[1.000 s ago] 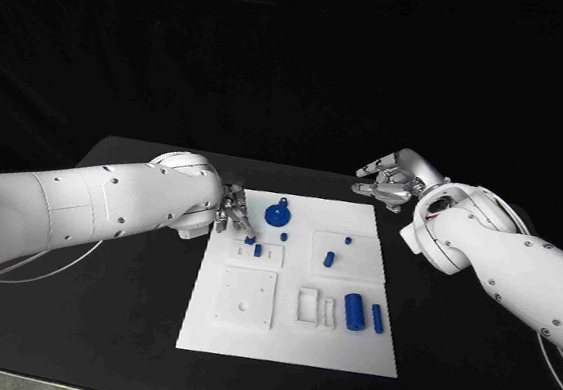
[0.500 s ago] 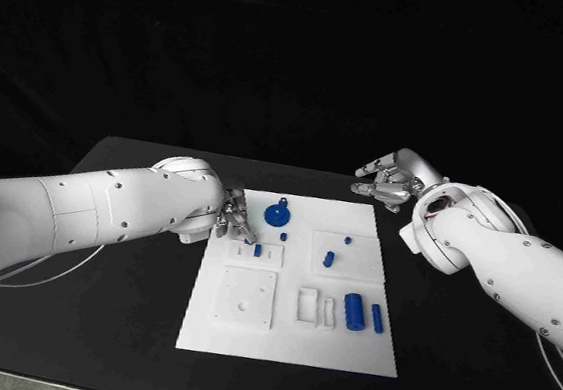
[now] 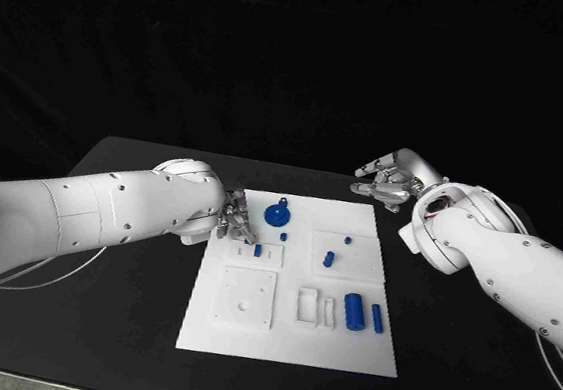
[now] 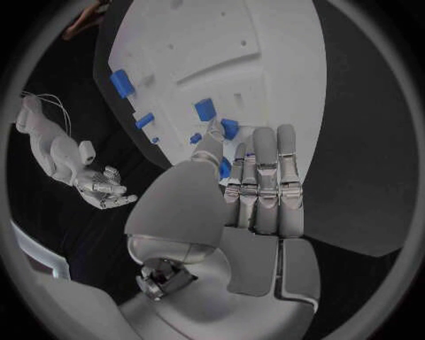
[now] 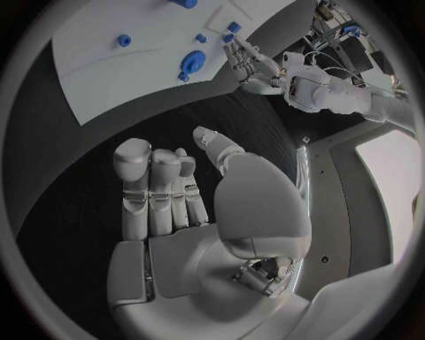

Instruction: Assemble the parts on the task board

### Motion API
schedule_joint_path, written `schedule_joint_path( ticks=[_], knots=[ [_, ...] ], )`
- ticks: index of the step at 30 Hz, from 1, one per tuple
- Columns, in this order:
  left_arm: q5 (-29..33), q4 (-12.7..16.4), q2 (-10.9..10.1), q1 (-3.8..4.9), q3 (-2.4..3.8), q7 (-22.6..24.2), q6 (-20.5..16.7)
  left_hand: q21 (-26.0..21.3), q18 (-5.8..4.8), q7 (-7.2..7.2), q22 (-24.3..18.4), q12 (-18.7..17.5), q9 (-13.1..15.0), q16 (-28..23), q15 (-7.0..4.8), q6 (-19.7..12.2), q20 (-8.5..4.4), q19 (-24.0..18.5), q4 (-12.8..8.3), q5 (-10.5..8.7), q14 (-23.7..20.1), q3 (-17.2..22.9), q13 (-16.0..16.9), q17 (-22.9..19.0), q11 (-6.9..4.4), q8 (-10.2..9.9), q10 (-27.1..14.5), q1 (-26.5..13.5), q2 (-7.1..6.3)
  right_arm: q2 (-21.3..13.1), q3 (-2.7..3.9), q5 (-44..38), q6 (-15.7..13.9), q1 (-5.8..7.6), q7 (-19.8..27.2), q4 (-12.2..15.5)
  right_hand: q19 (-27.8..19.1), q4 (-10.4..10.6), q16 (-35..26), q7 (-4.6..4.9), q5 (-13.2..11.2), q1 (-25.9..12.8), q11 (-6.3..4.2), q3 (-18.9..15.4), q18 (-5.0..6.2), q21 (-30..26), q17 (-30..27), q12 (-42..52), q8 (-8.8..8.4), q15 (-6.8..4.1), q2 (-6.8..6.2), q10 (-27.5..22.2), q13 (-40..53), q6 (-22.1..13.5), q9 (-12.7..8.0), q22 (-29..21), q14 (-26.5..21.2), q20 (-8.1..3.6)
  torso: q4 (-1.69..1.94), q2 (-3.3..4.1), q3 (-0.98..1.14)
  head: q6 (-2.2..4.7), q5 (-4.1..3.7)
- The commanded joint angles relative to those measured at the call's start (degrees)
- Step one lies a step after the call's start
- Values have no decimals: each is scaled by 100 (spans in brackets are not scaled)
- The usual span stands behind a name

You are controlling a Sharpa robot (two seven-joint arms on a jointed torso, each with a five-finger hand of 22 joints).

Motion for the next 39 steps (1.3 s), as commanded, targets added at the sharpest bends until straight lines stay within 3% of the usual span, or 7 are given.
schedule_joint_path(
  ticks=[1, 18, 24, 33, 34, 36, 39],
  knots=[
    [35, -2, 30, -16, 1, 110, -71, 27, 77, -2, 36, -23, 1, 28, -10, 58, -6, 38, -23, -16, 29, -17, -6, 3, -3, 12, 41, -11, 61, 7, 3, -18, 59, -3, 51, 3, 319, 3, -29, 17, 39, -51, -9, -19, 94, -13, 1, -11, -23, -25, 27, -18, -2, 33, 3, 509, 4, -35, -1, -1, -1, -6, 1],
    [39, -22, 73, -94, -21, 162, -125, -5, 83, -7, 152, -24, 1, 86, -17, 64, -12, 58, -94, -15, 33, -25, -7, -16, -11, 13, 46, 52, 132, 7, 3, -18, 74, -3, 48, 7, 319, 12, -33, 14, 40, -54, -11, -6, 93, -13, -2, -6, -23, -27, 31, -15, 2, 43, 3, 509, 4, -36, 0, 1, 1, 0, -8],
    [31, -40, 73, -96, -31, 152, -107, -1, 88, -10, 183, -26, 3, 103, -29, 84, -21, 65, -222, -12, 35, 82, -9, -16, -26, 19, 51, 259, 226, 5, 3, -18, 77, -3, 48, 11, 319, 12, -33, 14, 40, -54, -11, -6, 93, -13, -2, -6, -23, -27, 31, -15, 2, 43, 3, 509, 4, -36, 2, -2, 0, -1, -13],
    [6, -99, 95, -113, -99, 222, -163, 21, 94, -15, 344, -26, 4, 180, -46, 150, -38, 63, -453, -5, 44, 216, -9, -8, -50, 24, 112, 324, 296, 7, 3, -18, 76, -3, 51, 9, 319, 12, -33, 14, 40, -54, -11, -6, 93, -13, -2, -6, -23, -27, 31, -15, 2, 43, 3, 509, 4, -36, 1, -1, -5, 1, -14],
    [6, -102, 94, -118, -102, 240, -176, 24, 98, -17, 360, -26, 5, 183, -47, 160, -38, 63, -483, 20, 43, 250, -9, -10, -54, 28, 114, 346, 315, 7, 3, -18, 76, -3, 52, 9, 319, 12, -33, 14, 40, -54, -11, -6, 93, -13, -2, -6, -23, -27, 31, -15, 2, 43, 3, 509, 4, -36, 1, -1, -5, 1, -14],
    [9, -102, 86, -130, -108, 295, -219, 48, 115, -8, 418, -24, 8, 215, -61, 197, -47, 73, -577, 290, 71, 354, -9, -6, -63, 40, 141, 398, 334, 6, 3, -18, 74, -3, 54, 10, 319, 12, -33, 14, 40, -54, -11, -6, 93, -13, -2, -6, -23, -27, 31, -15, 2, 43, 3, 509, 4, -36, 2, -3, -7, 0, -18],
    [22, -91, 64, -142, -112, 363, -292, 99, 132, -11, 538, -25, 9, 253, -79, 261, -60, 64, -708, 430, 98, 525, -9, -5, -80, 46, 187, 366, 332, 3, 3, -18, 73, -3, 55, 11, 319, 12, -33, 14, 40, -54, -11, -6, 93, -13, -2, -6, -23, -27, 31, -15, 2, 43, 3, 509, 4, -36, 4, -4, -6, -1, -26]
  ],
)
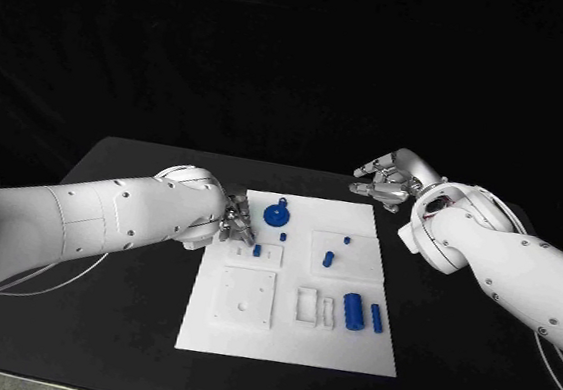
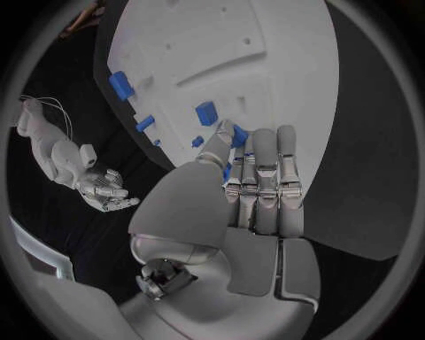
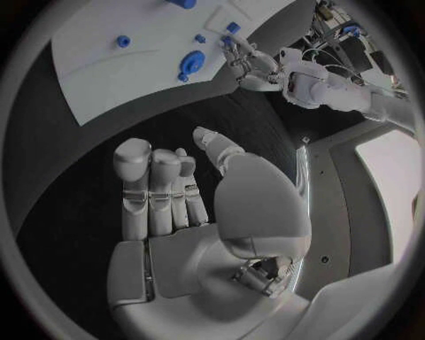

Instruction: Assemble the parts on the task board

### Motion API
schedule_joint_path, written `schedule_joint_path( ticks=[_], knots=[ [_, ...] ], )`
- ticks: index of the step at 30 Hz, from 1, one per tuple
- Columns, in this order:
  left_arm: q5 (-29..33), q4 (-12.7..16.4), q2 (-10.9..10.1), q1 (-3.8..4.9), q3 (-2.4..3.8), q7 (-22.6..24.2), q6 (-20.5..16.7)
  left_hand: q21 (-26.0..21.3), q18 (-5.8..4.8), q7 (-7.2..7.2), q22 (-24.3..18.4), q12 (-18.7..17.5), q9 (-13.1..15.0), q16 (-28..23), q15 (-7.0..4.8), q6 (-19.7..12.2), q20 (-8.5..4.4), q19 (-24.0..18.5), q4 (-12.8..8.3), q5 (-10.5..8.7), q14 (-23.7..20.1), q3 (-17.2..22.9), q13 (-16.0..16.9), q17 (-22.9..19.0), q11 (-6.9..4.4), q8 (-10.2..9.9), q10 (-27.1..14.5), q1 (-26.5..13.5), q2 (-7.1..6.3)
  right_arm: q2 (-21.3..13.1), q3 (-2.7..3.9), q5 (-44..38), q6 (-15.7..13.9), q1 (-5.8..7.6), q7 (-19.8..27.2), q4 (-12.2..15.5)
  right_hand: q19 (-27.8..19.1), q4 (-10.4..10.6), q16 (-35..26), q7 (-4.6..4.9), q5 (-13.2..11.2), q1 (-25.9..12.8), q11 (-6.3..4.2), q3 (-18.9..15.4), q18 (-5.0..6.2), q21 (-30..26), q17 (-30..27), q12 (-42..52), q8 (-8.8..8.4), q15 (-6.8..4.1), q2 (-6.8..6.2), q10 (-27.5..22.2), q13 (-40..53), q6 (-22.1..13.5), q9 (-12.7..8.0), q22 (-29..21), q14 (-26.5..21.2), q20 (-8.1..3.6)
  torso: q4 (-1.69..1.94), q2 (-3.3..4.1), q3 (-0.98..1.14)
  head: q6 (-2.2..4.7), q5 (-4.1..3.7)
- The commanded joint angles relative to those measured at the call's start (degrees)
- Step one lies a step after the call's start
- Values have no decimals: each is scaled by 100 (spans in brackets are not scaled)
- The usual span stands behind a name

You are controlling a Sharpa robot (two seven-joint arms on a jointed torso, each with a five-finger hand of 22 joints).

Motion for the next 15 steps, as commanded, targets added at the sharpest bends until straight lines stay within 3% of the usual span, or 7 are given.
schedule_joint_path(
  ticks=[1, 6, 15],
  knots=[
    [32, 9, -30, -57, -32, 170, -145, 86, 52, 5, 147, -31, 10, 68, -35, 118, -39, 27, -192, 62, 64, 258, -6, 9, -12, 29, 111, 73, 34, -2, 3, -19, 59, -3, 54, 8, 319, 13, -33, 14, 18, -32, -11, -7, 93, -13, -1, -6, -23, -27, 8, -16, 2, 43, 3, 510, 4, -36, 6, -4, -4, -2, -14],
    [209, 43, -102, -66, -34, 323, -276, 360, 63, -13, 146, -26, 18, 91, -64, 262, -66, -59, -435, 175, 112, 825, -4, -6, -50, 10, 208, -177, -62, -6, 3, -19, 57, -3, 56, 8, 318, 23, -34, 14, 22, -40, -12, -6, 92, -14, -2, -10, -24, -27, 7, -19, -2, 47, 3, 510, 4, -36, 3, -4, -4, 9, -10],
    [631, 123, -250, -73, -31, 582, -426, 661, 80, -43, 136, -23, 100, 79, -110, 522, -106, -152, -451, 106, 159, 1045, -2, -25, -121, 26, 421, -208, -52, -12, 3, -19, 58, -3, 61, 6, 318, 23, -34, 14, 22, -40, -12, -6, 92, -14, -2, -10, -24, -27, 7, -19, -2, 47, 3, 510, 4, -36, 2, -3, -3, 21, -9]
  ],
)
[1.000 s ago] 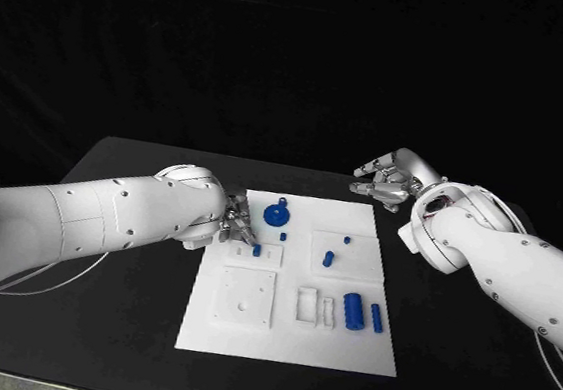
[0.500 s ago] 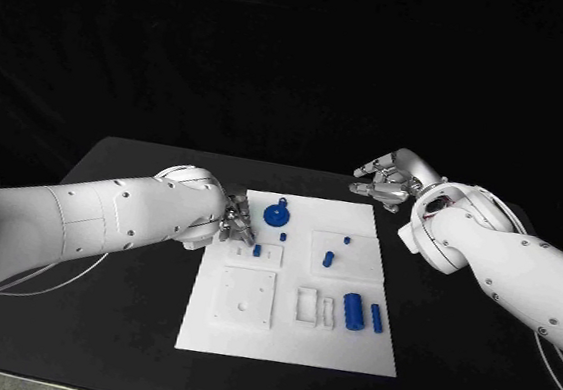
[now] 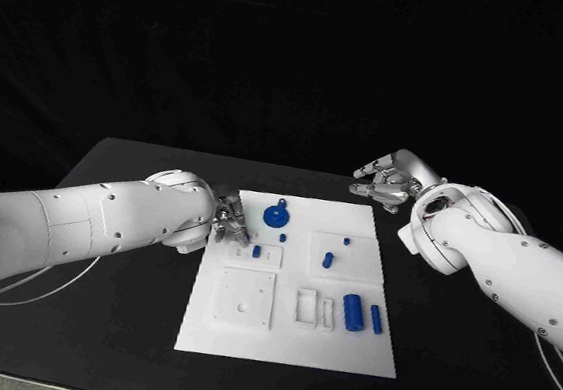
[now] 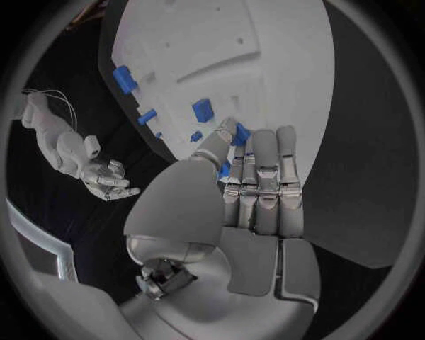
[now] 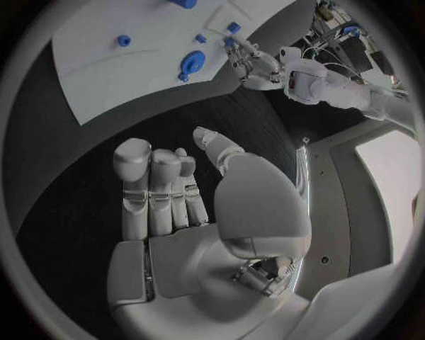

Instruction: Assemble the parts on the task board

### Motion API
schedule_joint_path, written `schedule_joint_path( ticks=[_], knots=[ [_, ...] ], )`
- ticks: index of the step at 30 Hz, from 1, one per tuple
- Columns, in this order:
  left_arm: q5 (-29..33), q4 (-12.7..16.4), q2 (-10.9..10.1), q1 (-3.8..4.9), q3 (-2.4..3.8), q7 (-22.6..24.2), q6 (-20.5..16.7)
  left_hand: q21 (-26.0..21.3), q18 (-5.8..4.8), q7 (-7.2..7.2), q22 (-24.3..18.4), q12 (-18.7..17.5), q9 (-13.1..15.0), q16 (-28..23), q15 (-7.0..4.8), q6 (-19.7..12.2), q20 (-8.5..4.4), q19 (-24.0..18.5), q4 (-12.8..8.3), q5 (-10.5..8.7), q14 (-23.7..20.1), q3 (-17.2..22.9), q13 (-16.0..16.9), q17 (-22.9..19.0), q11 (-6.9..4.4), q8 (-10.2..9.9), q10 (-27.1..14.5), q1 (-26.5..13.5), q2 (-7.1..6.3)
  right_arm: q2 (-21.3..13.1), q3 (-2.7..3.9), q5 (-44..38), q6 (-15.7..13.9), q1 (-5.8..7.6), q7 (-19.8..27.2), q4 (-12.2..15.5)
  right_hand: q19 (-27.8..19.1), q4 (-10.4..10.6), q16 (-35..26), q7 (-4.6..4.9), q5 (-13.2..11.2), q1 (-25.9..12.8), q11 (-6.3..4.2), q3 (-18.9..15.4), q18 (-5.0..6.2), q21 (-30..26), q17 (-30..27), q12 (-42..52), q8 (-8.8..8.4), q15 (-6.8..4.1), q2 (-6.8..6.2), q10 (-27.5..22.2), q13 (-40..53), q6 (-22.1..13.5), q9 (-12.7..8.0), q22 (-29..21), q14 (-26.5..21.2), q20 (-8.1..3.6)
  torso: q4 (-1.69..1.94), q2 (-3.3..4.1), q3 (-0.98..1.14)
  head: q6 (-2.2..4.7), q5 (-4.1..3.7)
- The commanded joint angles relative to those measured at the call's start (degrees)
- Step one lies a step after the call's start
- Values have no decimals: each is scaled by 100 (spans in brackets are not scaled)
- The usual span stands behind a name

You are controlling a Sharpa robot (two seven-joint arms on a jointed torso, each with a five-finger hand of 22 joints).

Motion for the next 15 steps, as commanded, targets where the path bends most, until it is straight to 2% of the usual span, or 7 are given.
schedule_joint_path(
  ticks=[1, 15],
  knots=[
    [382, 36, -40, -12, -4, 271, -140, 57, 77, -92, 132, 13, 133, 19, -21, 177, -29, -30, -40, -48, 36, 103, 16, -7, -92, 15, 154, 20, 89, -1, 3, -19, 58, -3, 58, 5, 318, 23, -34, -2, 22, -40, -22, -6, 92, -14, -2, -10, -24, -27, 7, -28, -1, 31, 3, 511, 3, -36, -2, 0, 1, 5, 3],
    [1092, 113, -256, -13, 16, 625, -185, 161, 59, -129, 117, 14, 514, -33, -48, 196, -54, -85, 3, -122, 54, 297, 17, -18, -135, -13, 349, -54, 78, -13, 3, -18, 74, -3, 72, 21, 318, 25, -37, -5, 21, -36, -23, -5, 92, -13, -4, -13, -23, -28, 8, -28, -4, 38, 4, 511, 4, -37, -4, 0, 5, 27, 20]
  ],
)
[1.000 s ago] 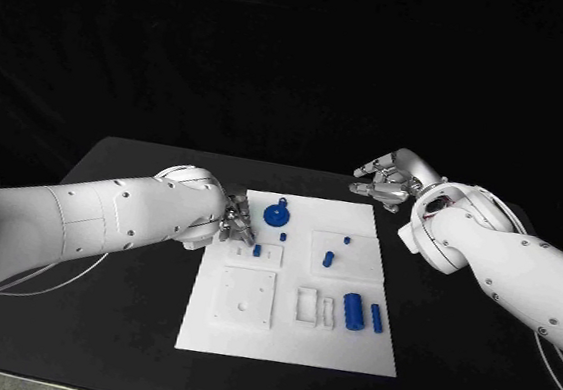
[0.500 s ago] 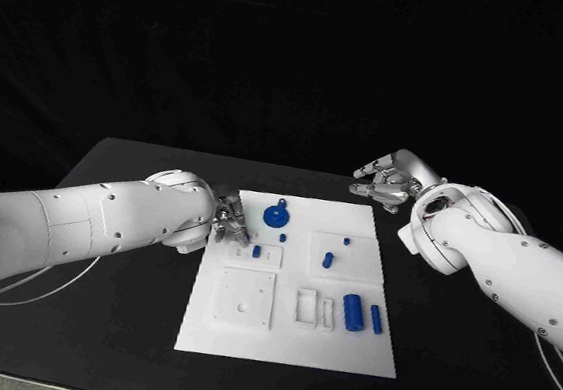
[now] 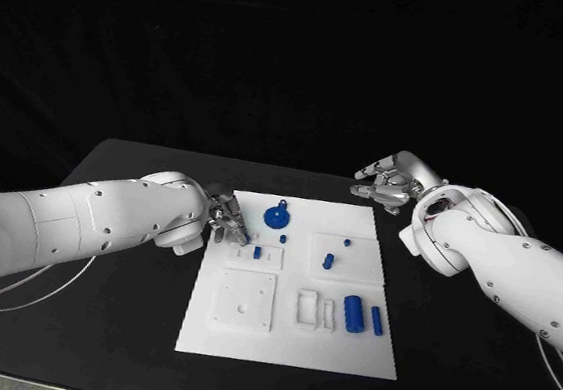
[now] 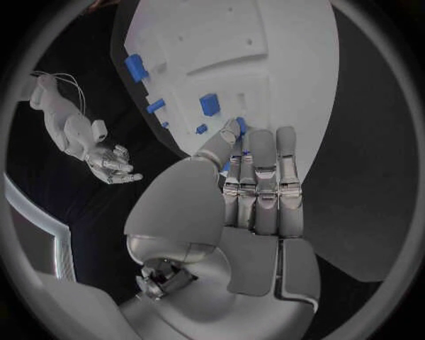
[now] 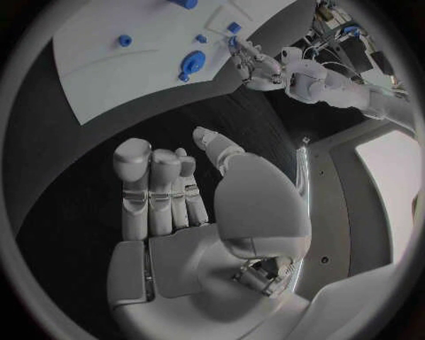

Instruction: Assemble the parts on the task board

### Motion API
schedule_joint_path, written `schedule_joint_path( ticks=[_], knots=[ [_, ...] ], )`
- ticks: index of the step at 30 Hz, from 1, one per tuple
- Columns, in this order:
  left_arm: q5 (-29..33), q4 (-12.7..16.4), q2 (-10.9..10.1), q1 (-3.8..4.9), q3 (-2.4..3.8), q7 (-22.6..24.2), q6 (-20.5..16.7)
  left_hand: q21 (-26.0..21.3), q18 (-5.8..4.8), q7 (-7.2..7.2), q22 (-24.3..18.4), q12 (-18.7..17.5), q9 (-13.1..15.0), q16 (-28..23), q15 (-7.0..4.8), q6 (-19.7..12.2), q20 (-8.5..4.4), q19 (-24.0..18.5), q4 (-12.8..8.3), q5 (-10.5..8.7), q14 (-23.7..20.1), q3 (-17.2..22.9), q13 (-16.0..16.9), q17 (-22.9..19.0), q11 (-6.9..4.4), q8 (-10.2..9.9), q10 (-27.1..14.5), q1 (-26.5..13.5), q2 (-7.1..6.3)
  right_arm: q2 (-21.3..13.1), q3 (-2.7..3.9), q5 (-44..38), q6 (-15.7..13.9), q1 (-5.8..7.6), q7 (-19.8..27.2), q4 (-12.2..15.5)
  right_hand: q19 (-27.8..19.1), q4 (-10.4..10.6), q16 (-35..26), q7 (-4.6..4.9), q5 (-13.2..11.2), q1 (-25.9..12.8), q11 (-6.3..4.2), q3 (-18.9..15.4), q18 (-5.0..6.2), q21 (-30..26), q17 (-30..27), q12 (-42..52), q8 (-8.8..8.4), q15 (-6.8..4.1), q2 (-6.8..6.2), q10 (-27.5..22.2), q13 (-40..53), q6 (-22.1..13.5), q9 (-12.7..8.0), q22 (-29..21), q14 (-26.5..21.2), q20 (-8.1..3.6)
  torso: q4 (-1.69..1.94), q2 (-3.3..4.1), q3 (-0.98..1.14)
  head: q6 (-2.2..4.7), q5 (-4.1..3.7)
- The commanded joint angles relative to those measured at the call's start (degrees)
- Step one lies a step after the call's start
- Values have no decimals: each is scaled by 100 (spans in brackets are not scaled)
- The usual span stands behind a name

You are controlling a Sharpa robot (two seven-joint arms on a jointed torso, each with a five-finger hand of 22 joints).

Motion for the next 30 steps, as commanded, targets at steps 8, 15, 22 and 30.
schedule_joint_path(
  ticks=[8, 15, 22, 30],
  knots=[
    [1030, 78, -181, -2, 58, 523, -113, 16, 49, -53, 113, 5, 358, -46, 12, -21, -15, -45, 24, -160, -43, 98, -3, -3, -29, -31, 67, -25, 61, -12, 3, -12, 75, -6, 80, 53, 318, 22, -34, -6, 20, -33, -26, -1, 92, -16, -1, -4, -23, -29, 13, -18, 3, 50, 3, 511, 5, -37, -2, 0, 0, 21, -3],
    [1257, 117, -292, 0, 121, 540, -57, 21, 54, -55, 120, 5, 418, -48, 12, -22, -17, -55, 1, -83, -47, 153, -3, -3, -28, -32, 75, -34, 47, -22, 3, -4, 90, -13, 89, 83, 318, 22, -34, -6, 20, -33, -26, -1, 92, -16, -1, -4, -23, -29, 13, -18, 3, 50, 3, 511, 5, -37, 3, -4, 1, 15, -1],
    [1147, 153, -303, 1, 132, 495, 2, 53, 58, -61, 122, 4, 481, -50, 10, -20, -20, -67, -11, -39, -46, 213, -3, -3, -31, -33, 90, -56, 32, -18, 3, 4, 107, -17, 93, 85, 318, 22, -34, -6, 20, -33, -26, -1, 92, -16, -1, -4, -23, -29, 13, -18, 3, 50, 3, 511, 5, -37, -4, 3, -2, 29, 14],
    [1593, 246, -414, 0, 137, 794, -122, 71, 60, -67, 118, 5, 557, -54, 6, -28, -21, -70, -7, -26, -31, 255, -2, -5, -34, -34, 105, -77, 25, -15, 3, 29, 101, -28, 129, 152, 317, 13, -37, -8, 17, -36, -27, 4, 89, -10, -3, 1, -23, -30, 18, -13, 9, 61, 3, 513, 4, -39, -8, 7, 5, 61, 24]
  ],
)
